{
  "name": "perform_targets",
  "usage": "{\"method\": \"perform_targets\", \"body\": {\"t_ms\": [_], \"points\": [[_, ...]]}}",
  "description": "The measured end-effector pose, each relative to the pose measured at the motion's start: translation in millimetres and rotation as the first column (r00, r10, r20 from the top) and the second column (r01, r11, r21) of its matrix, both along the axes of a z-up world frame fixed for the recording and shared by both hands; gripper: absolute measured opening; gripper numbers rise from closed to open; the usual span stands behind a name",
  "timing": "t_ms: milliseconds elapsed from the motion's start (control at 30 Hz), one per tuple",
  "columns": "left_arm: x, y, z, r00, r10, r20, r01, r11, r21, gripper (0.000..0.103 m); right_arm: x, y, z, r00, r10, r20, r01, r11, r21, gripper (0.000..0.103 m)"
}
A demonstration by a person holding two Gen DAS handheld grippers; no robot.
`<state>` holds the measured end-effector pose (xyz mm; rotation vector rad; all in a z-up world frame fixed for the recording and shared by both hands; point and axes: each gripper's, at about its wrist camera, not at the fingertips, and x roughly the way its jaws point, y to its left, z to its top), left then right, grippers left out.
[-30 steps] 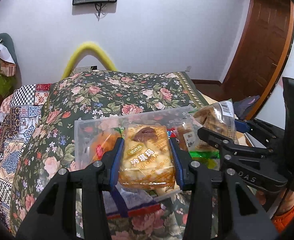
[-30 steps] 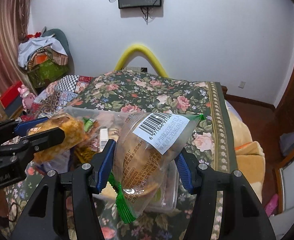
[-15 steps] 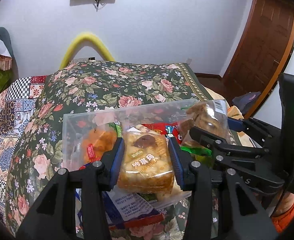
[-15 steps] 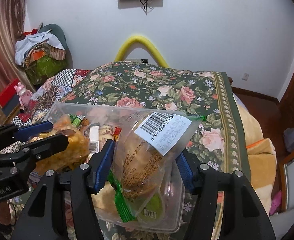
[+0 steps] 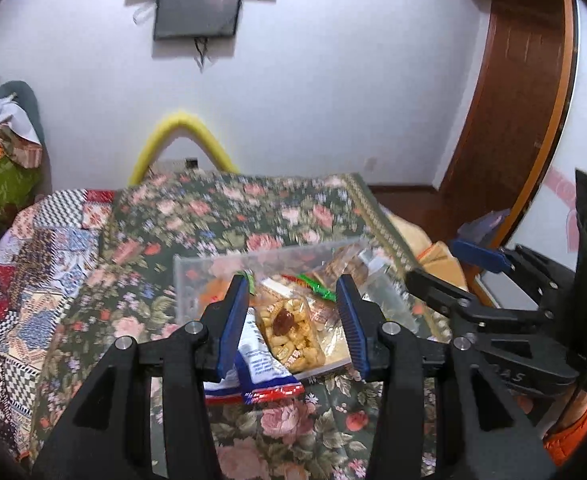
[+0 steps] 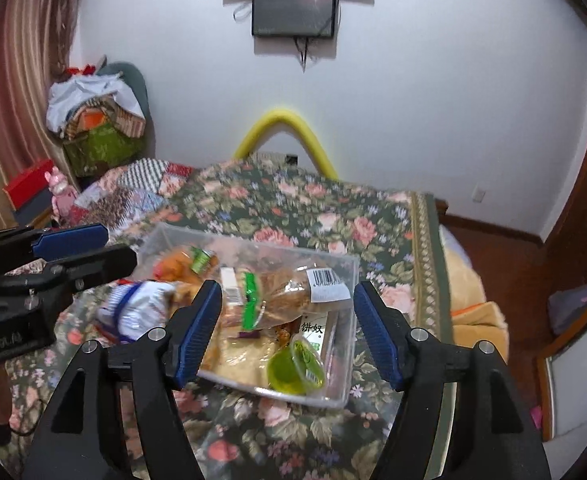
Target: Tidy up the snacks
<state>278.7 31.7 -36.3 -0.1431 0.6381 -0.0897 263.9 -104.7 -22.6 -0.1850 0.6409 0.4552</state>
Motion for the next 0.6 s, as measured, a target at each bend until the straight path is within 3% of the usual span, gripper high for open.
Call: {"method": "perform_targets", "body": {"t_ms": [267, 433, 600], "points": [[-95, 3, 58, 0.979, 0.02, 0.201, -0.028, 0.999, 0.037, 0.048, -79, -21, 62, 0.993, -0.007, 0.115, -0.011, 0.988, 0.155, 0.065], [-146, 3, 76, 0.96, 0.026, 0.277, -0.038, 0.999, 0.036, 0.063, -122, -27, 79, 0.99, -0.006, 0.138, -0.026, 0.973, 0.23, 0.068], [-180, 5, 79, 0.95, 0.028, 0.309, -0.037, 0.999, 0.021, 0.077, -150, -26, 81, 0.99, -0.003, 0.139, -0.032, 0.969, 0.245, 0.079]]}}
